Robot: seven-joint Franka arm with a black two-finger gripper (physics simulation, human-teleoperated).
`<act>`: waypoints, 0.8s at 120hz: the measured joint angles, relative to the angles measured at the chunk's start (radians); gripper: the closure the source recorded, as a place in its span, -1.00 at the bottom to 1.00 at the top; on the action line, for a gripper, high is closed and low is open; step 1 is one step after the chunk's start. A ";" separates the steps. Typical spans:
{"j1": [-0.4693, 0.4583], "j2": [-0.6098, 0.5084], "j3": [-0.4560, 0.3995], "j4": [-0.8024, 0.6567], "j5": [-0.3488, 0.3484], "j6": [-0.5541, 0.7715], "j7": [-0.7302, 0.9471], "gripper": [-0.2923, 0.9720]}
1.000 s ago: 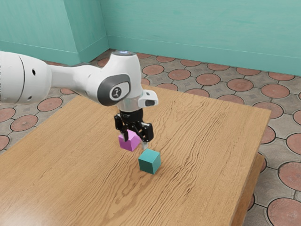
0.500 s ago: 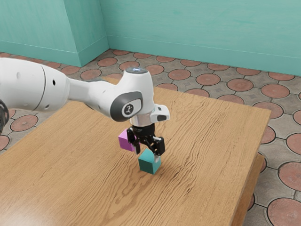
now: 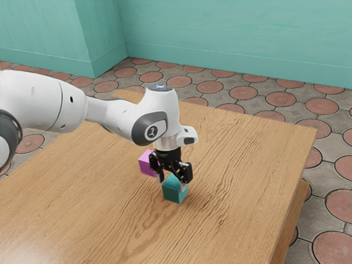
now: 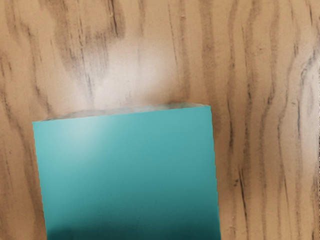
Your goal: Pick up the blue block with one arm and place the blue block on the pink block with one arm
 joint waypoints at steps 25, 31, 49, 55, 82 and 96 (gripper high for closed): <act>0.000 0.036 0.002 0.029 0.002 0.003 0.001 -0.43; 0.000 0.044 0.004 0.034 0.002 0.004 0.001 -0.43; 0.001 0.070 0.009 0.048 0.002 0.007 0.001 -0.43; 0.000 0.089 0.010 0.062 0.002 0.009 0.001 -0.43; 0.000 0.113 0.012 0.079 0.003 0.017 -0.001 -0.29; 0.000 0.113 0.015 0.080 0.010 0.018 -0.003 -0.18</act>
